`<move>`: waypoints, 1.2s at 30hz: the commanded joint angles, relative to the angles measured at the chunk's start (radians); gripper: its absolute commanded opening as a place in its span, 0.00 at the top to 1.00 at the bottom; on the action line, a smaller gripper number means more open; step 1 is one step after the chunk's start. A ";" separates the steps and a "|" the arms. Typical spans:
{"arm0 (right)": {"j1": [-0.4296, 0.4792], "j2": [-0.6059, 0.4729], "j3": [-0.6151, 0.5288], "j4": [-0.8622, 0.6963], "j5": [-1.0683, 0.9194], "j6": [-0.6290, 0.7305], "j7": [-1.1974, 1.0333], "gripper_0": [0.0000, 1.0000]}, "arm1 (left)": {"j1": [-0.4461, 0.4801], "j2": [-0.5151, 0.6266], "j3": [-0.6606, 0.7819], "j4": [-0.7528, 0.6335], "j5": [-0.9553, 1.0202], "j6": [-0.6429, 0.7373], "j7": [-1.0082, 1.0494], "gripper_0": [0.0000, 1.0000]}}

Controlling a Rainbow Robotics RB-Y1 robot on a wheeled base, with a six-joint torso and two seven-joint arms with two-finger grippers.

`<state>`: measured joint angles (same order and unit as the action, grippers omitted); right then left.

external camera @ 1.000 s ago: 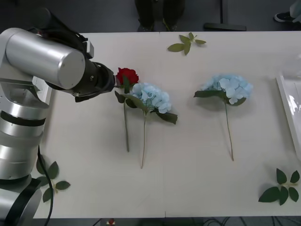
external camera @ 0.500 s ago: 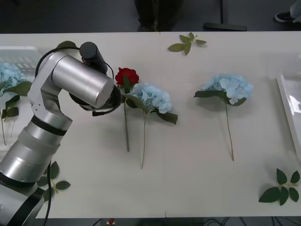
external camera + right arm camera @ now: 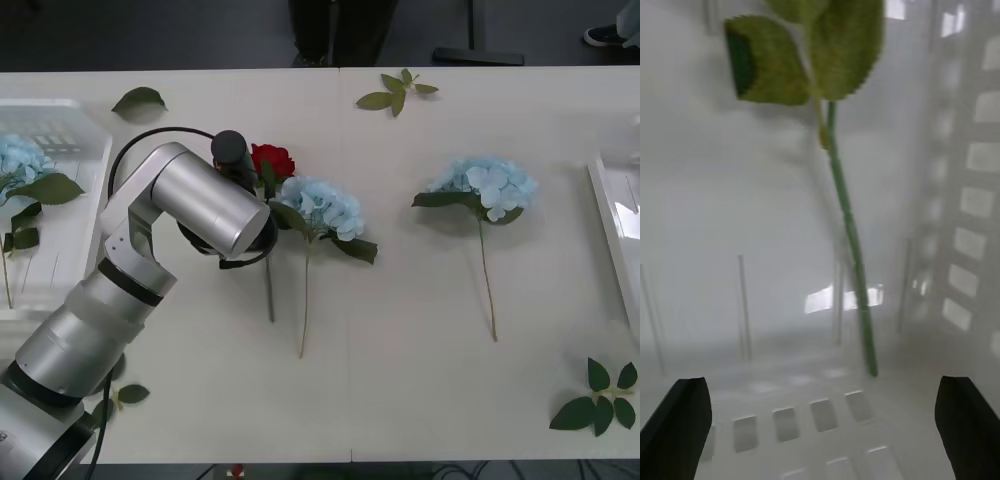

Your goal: Place the red flowers into the right box and the blue flowers into the left box. If a person shows an open palm, hand one flower to the person first, then continue sorting.

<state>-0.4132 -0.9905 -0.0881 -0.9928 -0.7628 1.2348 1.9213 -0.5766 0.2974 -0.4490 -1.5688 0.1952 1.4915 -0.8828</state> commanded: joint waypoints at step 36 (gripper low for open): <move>-0.081 0.115 0.257 -0.661 -0.251 0.261 -0.818 0.13 | -0.060 -0.026 -0.171 0.122 -0.003 -0.051 0.111 0.00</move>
<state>-0.4975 -0.9068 0.1724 -1.6244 -1.0467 1.5201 1.1819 -0.5995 0.2938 -0.6227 -1.4494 0.1908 1.4563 -0.7828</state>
